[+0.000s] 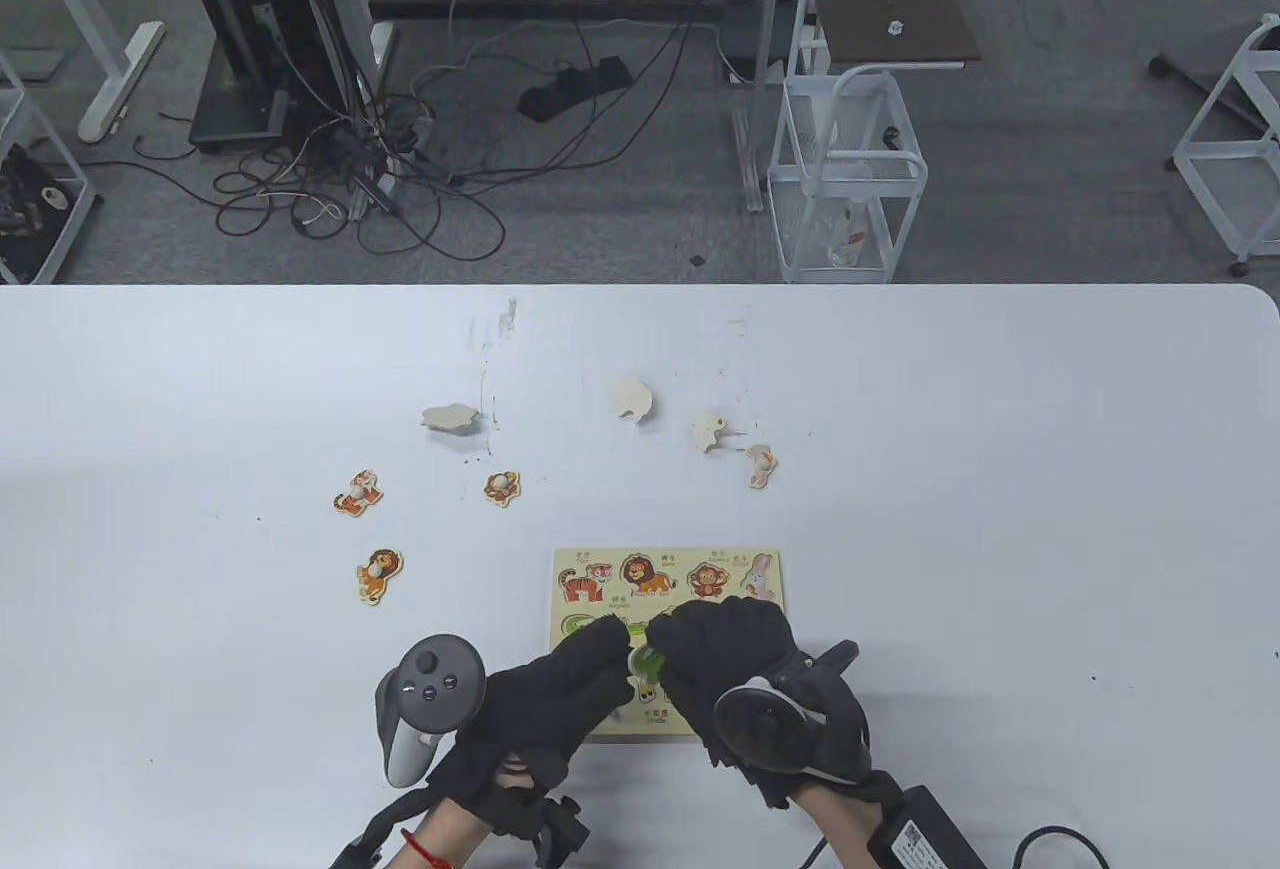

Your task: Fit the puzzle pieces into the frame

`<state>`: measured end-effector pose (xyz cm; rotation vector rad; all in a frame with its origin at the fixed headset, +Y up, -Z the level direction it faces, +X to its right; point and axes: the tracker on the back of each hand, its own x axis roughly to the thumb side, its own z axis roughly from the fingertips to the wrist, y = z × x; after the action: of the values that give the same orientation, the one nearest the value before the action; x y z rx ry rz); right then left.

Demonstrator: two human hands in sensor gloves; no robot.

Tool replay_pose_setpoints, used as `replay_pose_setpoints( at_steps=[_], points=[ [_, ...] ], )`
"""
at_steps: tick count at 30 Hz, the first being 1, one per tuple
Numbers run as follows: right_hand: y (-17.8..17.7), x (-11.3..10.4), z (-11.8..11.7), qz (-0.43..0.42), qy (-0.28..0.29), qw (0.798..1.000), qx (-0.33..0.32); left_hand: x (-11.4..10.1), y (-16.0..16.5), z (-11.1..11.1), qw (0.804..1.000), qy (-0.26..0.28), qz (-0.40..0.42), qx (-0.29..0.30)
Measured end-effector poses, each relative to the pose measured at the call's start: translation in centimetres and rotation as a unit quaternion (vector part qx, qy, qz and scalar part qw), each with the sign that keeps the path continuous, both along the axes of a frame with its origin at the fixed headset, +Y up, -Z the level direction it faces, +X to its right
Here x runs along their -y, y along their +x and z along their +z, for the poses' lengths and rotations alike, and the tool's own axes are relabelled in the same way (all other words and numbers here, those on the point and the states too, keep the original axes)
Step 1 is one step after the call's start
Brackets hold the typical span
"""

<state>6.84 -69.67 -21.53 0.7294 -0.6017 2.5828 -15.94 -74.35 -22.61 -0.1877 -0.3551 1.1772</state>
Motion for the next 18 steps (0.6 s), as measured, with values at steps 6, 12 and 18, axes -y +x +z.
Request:
replay_pose_setpoints(
  at_steps=[6, 12, 18],
  points=[
    [-0.7, 0.3, 1.5, 0.025, 0.045, 0.999, 0.002, 0.2, 0.4, -0.2, 0.999, -0.027, -0.012, 0.012],
    [-0.9, 0.2, 2.4, 0.022, 0.070, 0.997, 0.001, -0.1, 0.8, 0.2, 0.999, -0.003, -0.042, -0.008],
    [0.2, -0.1, 1.8, -0.019, 0.046, 0.999, 0.020, -0.9, 0.2, 0.4, 0.989, 0.076, -0.113, -0.055]
  ],
)
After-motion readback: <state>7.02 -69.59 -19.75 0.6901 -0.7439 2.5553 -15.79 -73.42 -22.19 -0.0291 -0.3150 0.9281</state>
